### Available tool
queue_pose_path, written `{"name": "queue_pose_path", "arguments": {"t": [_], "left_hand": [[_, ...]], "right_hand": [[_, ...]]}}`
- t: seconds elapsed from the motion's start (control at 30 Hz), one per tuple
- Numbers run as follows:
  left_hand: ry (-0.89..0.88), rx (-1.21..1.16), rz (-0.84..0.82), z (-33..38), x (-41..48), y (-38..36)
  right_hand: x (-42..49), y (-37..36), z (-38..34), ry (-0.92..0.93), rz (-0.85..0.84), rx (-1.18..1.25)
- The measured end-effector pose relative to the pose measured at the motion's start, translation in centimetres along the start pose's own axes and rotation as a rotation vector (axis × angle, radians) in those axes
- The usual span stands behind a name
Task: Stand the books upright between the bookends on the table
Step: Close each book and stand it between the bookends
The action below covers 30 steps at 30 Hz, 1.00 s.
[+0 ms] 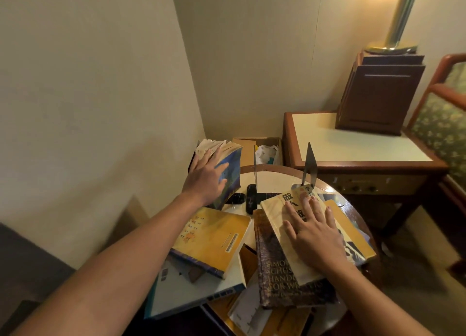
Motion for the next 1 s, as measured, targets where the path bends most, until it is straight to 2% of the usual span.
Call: {"name": "queue_pose_path", "arguments": {"t": [0.33, 0.57, 0.73, 0.83, 1.0], "left_hand": [[-0.06, -0.017, 0.031, 2.4, -5.1, 1.7], [-0.117, -0.174, -0.01, 7.5, -9.2, 1.6], [-0.174, -0.336, -0.235, 13.2, -11.8, 1.2], [-0.061, -0.476, -0.385, 15.6, -12.9, 0.2], [0.134, -0.573, -0.531, 17.1, -13.3, -1.7]], "right_hand": [[-1.4, 0.7, 0.5, -0.025, -0.053, 0.054], [-4.1, 2.0, 2.6, -0.169, -0.056, 0.164], [-5.3, 2.7, 2.9, -0.219, -0.063, 0.27], [-5.7, 3.3, 2.9, -0.244, -0.047, 0.266], [-5.9, 3.8, 3.2, -0.254, -0.036, 0.471]]}}
Point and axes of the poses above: each hand's wrist, its own x-axis towards the middle knuckle, its own y-axis out of the back of the hand, z = x × y, the point moved 2 cm from there along x, towards the middle knuckle, and after that the axes turned 4 degrees about y, right-handed, at the moved point
